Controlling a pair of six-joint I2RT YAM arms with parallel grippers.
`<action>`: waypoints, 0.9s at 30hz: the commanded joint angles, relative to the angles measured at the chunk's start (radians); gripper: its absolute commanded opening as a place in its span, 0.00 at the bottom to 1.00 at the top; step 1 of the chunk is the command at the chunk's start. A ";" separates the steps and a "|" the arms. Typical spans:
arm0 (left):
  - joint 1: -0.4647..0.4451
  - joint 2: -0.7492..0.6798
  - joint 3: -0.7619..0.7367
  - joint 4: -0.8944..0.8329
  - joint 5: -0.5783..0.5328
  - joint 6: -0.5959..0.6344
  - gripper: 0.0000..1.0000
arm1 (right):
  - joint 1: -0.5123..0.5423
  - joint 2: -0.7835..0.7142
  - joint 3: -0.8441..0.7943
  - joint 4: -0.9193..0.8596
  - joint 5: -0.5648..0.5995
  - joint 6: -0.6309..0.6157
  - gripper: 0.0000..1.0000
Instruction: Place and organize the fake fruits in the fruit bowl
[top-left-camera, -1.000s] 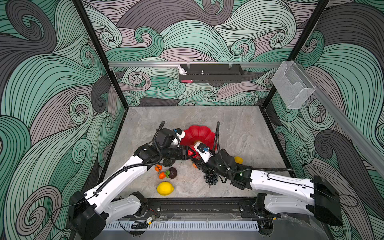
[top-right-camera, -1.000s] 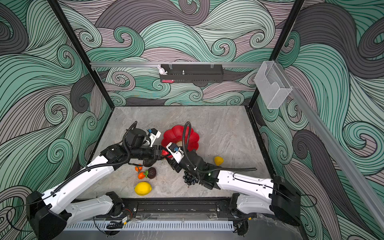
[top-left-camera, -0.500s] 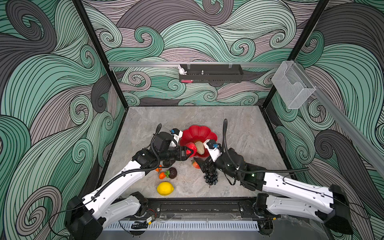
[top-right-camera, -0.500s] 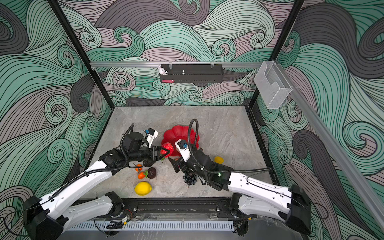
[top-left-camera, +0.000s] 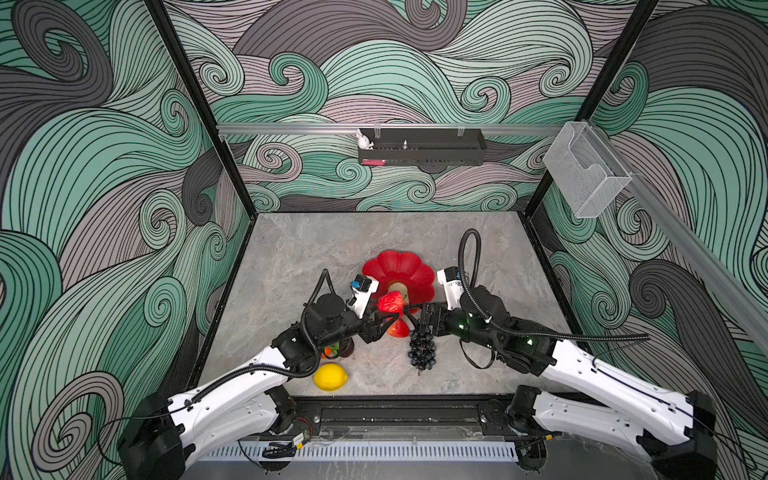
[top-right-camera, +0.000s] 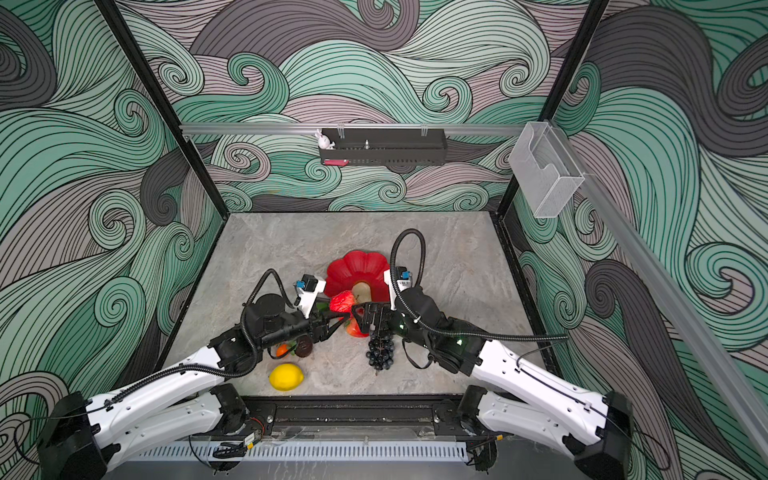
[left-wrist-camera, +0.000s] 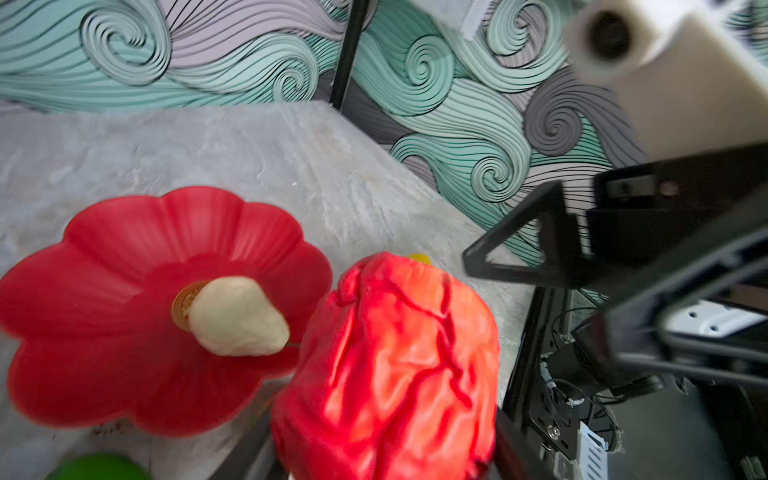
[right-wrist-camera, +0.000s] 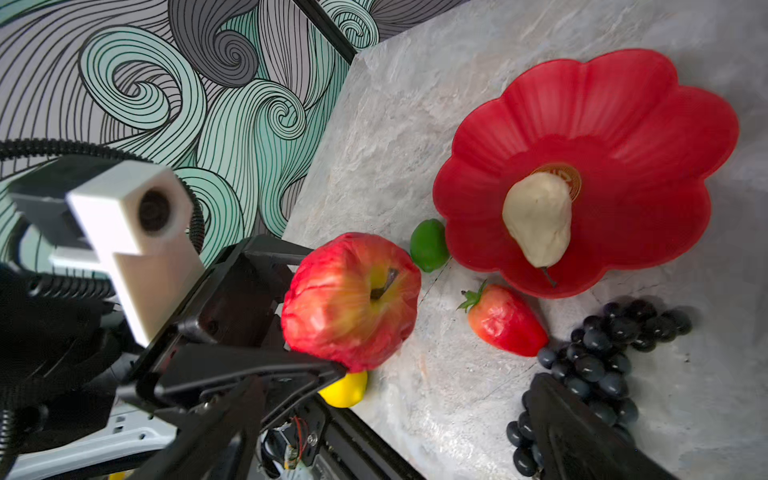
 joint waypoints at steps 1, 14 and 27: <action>-0.033 -0.017 -0.012 0.135 -0.016 0.113 0.52 | -0.002 -0.015 -0.012 0.052 -0.052 0.101 1.00; -0.075 -0.021 -0.061 0.239 0.032 0.158 0.51 | -0.002 0.030 -0.019 0.142 -0.154 0.107 0.92; -0.090 -0.021 -0.069 0.245 0.046 0.179 0.54 | -0.001 0.052 -0.009 0.145 -0.156 0.081 0.70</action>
